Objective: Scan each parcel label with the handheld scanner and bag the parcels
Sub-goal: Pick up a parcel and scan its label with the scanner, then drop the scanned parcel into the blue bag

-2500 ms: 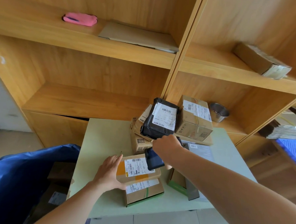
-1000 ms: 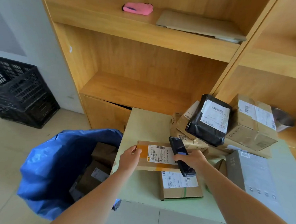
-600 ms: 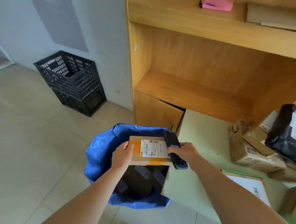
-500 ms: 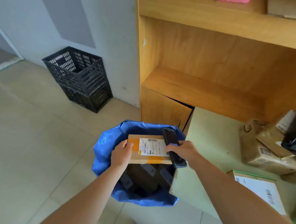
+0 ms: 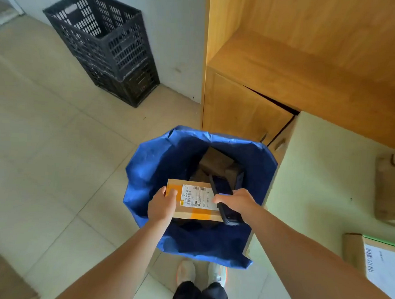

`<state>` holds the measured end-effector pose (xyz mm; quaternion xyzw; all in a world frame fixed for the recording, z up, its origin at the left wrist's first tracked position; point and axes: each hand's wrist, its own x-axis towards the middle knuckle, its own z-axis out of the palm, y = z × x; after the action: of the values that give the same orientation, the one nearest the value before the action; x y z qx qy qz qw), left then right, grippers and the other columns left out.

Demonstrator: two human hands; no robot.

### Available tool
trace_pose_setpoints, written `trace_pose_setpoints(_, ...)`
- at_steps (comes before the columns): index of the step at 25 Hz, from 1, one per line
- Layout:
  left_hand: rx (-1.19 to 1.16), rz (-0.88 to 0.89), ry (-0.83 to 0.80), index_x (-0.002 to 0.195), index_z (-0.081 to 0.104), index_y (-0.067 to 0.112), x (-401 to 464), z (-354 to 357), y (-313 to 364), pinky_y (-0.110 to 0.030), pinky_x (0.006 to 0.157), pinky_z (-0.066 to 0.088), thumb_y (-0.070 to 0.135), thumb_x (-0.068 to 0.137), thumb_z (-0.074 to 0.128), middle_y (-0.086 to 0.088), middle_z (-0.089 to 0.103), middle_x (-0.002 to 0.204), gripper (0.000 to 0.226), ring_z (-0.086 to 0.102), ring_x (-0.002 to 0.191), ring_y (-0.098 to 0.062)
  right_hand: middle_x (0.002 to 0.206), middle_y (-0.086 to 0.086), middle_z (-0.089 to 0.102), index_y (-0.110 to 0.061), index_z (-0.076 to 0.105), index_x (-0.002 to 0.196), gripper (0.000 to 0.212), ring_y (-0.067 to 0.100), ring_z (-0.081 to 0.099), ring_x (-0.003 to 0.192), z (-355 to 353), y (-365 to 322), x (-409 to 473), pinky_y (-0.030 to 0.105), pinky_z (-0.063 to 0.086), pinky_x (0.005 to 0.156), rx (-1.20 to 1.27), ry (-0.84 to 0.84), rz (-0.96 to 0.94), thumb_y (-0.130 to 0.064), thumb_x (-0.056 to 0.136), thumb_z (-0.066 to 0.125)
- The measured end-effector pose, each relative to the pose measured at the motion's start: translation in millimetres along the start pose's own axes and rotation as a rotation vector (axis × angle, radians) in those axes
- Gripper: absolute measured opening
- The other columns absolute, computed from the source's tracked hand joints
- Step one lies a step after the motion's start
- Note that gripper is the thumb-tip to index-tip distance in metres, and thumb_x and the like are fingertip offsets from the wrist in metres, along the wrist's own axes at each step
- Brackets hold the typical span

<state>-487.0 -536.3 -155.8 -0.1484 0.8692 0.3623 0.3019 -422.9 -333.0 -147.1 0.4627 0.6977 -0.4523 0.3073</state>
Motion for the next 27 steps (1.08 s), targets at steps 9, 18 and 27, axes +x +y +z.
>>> trace_pose_setpoints(9, 0.031, -0.171, -0.073, 0.145, 0.047, 0.016, 69.8, 61.6, -10.9, -0.032, 0.092, 0.040, 0.036, 0.099, 0.045, -0.007, 0.057, 0.139, 0.050, 0.054, 0.123, -0.027, 0.136, 0.011, 0.056, -0.004, 0.052, 0.137, 0.085, 0.030, 0.055, 0.124, 24.7, 18.4, 80.5, 0.036, 0.051, 0.091, -0.016, -0.013, 0.117, -0.049, 0.074, 0.085)
trace_pose_setpoints(18, -0.227, -0.007, 0.086, 0.145, 0.042, 0.044, 87.3, 73.2, 11.9, -0.044, 0.114, 0.032, 0.051, 0.083, 0.042, 0.011, 0.047, 0.150, 0.063, 0.039, 0.141, -0.016, 0.146, 0.014, 0.052, -0.002, 0.044, 0.148, 0.085, 0.033, 0.054, 0.129, 12.2, 8.0, 91.2, 0.034, 0.047, 0.090, 0.243, 0.012, 0.131, -0.037, 0.081, 0.082)
trace_pose_setpoints(27, -0.258, 0.189, 0.010, 0.149, 0.037, 0.042, 10.9, 55.3, 53.8, -0.034, 0.111, 0.030, 0.047, 0.093, 0.041, 0.015, 0.046, 0.150, 0.057, 0.039, 0.140, -0.010, 0.111, 0.006, 0.056, -0.004, 0.049, 0.139, 0.086, 0.025, 0.058, 0.096, -21.2, -30.9, 9.5, 0.038, 0.053, 0.081, 0.217, 0.017, -0.018, -0.048, 0.074, 0.083)
